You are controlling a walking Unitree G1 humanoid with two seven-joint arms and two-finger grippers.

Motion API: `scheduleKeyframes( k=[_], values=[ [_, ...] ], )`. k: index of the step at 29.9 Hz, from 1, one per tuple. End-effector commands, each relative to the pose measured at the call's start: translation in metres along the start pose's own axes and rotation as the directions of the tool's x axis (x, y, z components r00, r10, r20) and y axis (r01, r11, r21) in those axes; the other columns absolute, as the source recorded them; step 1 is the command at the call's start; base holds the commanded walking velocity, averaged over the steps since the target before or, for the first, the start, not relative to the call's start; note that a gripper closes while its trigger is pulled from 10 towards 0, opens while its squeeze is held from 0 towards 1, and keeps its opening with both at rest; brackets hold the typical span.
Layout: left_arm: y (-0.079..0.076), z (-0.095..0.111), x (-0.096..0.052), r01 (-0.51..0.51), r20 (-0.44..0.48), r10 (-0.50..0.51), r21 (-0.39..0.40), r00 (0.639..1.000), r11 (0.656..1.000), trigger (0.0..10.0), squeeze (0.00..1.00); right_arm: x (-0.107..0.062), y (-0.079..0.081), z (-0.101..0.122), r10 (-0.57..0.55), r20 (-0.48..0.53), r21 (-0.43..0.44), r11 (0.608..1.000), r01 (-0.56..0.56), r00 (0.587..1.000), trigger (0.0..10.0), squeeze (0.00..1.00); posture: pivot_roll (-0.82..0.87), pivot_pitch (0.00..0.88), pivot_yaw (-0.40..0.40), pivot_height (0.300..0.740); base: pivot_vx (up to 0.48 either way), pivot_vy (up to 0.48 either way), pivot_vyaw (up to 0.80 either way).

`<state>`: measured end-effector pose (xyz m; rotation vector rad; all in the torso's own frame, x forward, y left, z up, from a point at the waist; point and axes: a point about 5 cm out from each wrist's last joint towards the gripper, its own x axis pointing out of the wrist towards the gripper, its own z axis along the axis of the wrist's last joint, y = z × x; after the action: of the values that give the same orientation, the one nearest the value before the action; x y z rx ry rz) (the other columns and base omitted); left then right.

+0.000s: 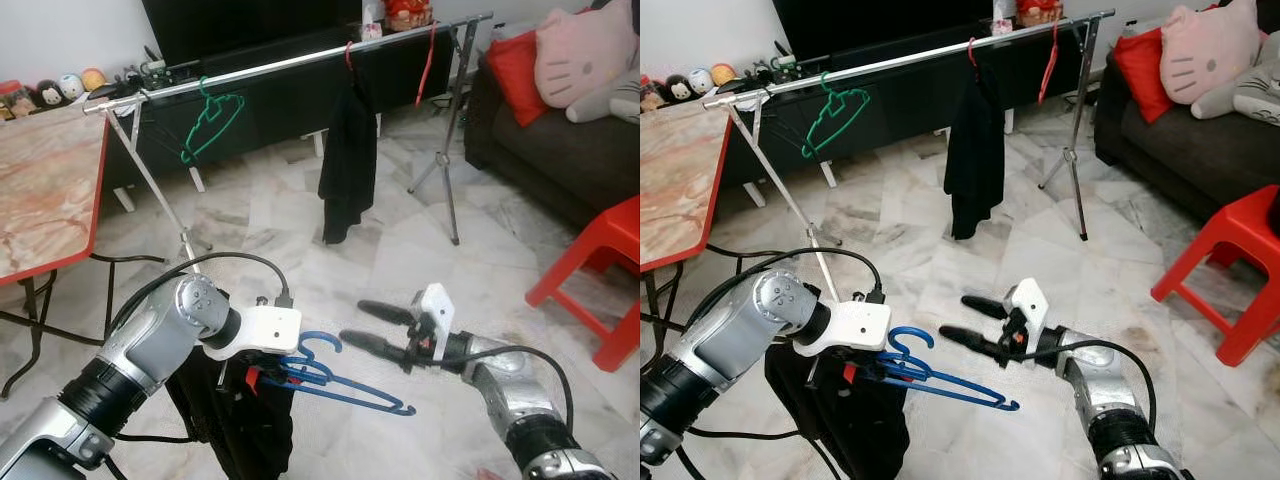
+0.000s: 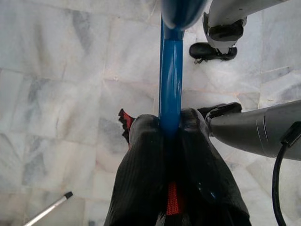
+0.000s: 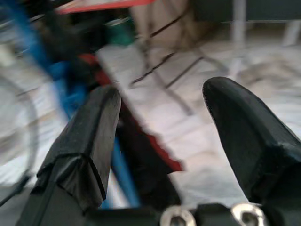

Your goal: Hang hanger

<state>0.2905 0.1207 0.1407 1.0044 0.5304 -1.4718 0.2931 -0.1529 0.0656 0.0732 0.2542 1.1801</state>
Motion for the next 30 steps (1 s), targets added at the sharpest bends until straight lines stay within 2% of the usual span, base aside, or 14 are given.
scheduleKeyframes(
  k=[1, 8, 15, 18, 20, 21, 22, 30],
  values=[
    [0.006, -0.001, -0.010, -0.034, -0.015, 0.034, 0.011, 0.999, 0.999, 10.0, 0.00, 0.001, 0.002, 0.002, 0.036, -0.011, -0.007, 0.999, -0.036, 0.999, 10.0, 0.00, -0.09, 0.000, 0.116, 0.740, 0.000, 0.000, 0.00],
    [0.007, -0.001, -0.010, -0.037, -0.016, 0.037, 0.012, 0.999, 0.999, 10.0, 0.00, -0.005, 0.010, -0.005, 0.122, -0.075, 0.022, 0.992, -0.120, 0.990, 10.0, 0.00, -0.09, 0.000, 0.114, 0.740, 0.000, 0.000, 0.00],
    [0.007, 0.001, -0.009, -0.033, -0.012, 0.034, 0.019, 0.999, 0.999, 10.0, 0.00, 0.004, 0.018, -0.012, 0.179, -0.099, 0.043, 0.984, -0.176, 0.979, 10.0, 0.00, -0.08, 0.000, 0.114, 0.740, 0.000, 0.000, 0.00],
    [0.007, 0.001, -0.009, -0.033, -0.012, 0.034, 0.019, 0.999, 0.999, 10.0, 0.00, 0.003, 0.019, -0.012, 0.181, -0.100, 0.046, 0.983, -0.177, 0.978, 10.0, 0.00, -0.08, 0.000, 0.114, 0.740, 0.000, 0.000, 0.00],
    [0.007, 0.002, -0.008, -0.029, -0.015, 0.029, 0.025, 0.999, 0.999, 10.0, 0.00, 0.016, 0.019, -0.019, 0.126, -0.150, -0.002, 0.992, -0.127, 0.981, 10.0, 0.00, -0.08, 0.000, 0.115, 0.740, 0.000, 0.000, 0.00],
    [0.007, 0.004, -0.007, -0.026, -0.013, 0.027, 0.029, 1.000, 0.999, 10.0, 0.00, 0.026, 0.019, -0.021, 0.095, -0.147, -0.030, 0.995, -0.100, 0.985, 10.0, 0.00, -0.08, 0.000, 0.114, 0.740, 0.000, 0.000, 0.00],
    [0.007, 0.005, -0.007, -0.025, -0.011, 0.025, 0.030, 1.000, 0.999, 10.0, 0.00, 0.028, 0.019, -0.019, 0.087, -0.136, -0.034, 0.995, -0.092, 0.987, 10.0, 0.00, -0.08, 0.000, 0.114, 0.740, 0.000, 0.000, 0.00],
    [0.007, 0.006, -0.007, -0.023, -0.010, 0.023, 0.036, 1.000, 0.999, 10.0, 0.00, 0.035, 0.020, -0.021, 0.073, -0.150, -0.062, 0.995, -0.083, 0.986, 10.0, 0.00, -0.07, 0.000, 0.112, 0.740, 0.000, 0.000, 0.00]
  ],
)
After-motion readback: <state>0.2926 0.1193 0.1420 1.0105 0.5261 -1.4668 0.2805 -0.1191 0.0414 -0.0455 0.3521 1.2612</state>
